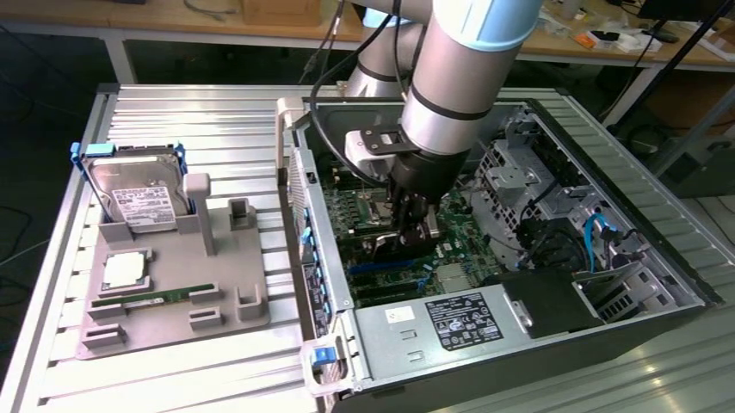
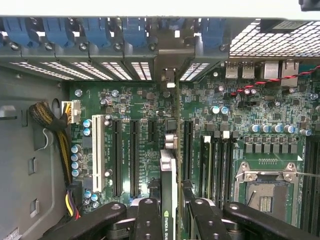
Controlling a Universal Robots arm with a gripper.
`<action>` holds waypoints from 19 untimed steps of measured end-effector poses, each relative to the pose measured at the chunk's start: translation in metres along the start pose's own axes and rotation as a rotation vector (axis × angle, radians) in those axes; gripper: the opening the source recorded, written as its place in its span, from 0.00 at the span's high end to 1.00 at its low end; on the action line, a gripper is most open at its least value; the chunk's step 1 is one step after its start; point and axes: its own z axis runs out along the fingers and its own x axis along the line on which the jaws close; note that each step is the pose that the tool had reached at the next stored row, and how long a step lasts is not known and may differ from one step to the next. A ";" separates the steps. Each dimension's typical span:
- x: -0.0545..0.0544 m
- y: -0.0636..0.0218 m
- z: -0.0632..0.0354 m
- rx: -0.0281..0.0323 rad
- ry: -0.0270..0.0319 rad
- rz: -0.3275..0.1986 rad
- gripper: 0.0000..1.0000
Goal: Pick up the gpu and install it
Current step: 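Insert the gpu into the slot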
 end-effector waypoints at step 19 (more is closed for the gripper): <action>0.000 0.0007 0.0043 -0.0001 -0.0025 0.000 0.73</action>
